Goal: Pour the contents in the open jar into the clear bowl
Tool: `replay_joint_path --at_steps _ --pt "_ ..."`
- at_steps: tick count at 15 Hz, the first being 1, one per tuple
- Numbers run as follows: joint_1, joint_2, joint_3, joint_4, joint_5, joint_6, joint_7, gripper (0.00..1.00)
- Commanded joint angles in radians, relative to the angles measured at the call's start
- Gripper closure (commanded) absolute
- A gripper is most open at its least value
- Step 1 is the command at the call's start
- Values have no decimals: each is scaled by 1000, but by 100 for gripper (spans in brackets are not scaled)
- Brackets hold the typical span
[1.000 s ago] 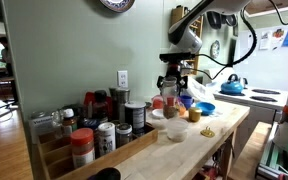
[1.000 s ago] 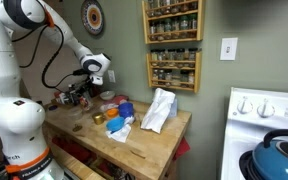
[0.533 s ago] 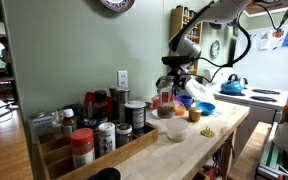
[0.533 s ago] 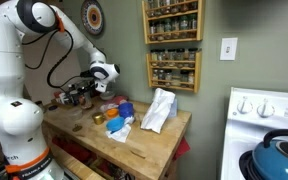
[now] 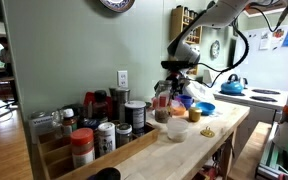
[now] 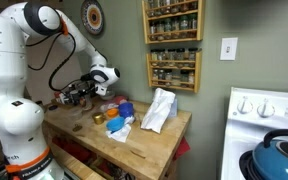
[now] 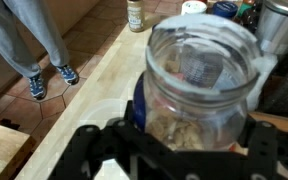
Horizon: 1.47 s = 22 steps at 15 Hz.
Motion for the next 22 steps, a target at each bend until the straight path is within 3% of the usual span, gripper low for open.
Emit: replay_joint_path --at_steps 1,5,9,11,18,22 --pt "29 15 2 -14 35 83 -34 39" --pt "48 34 9 -19 97 204 -43 39" --pt "57 49 12 -15 136 252 -36 39" --pt "55 47 9 -13 131 241 -23 3" --pt "42 -53 -15 -27 37 206 41 0" --pt "42 -155 -22 -37 -107 231 125 0"
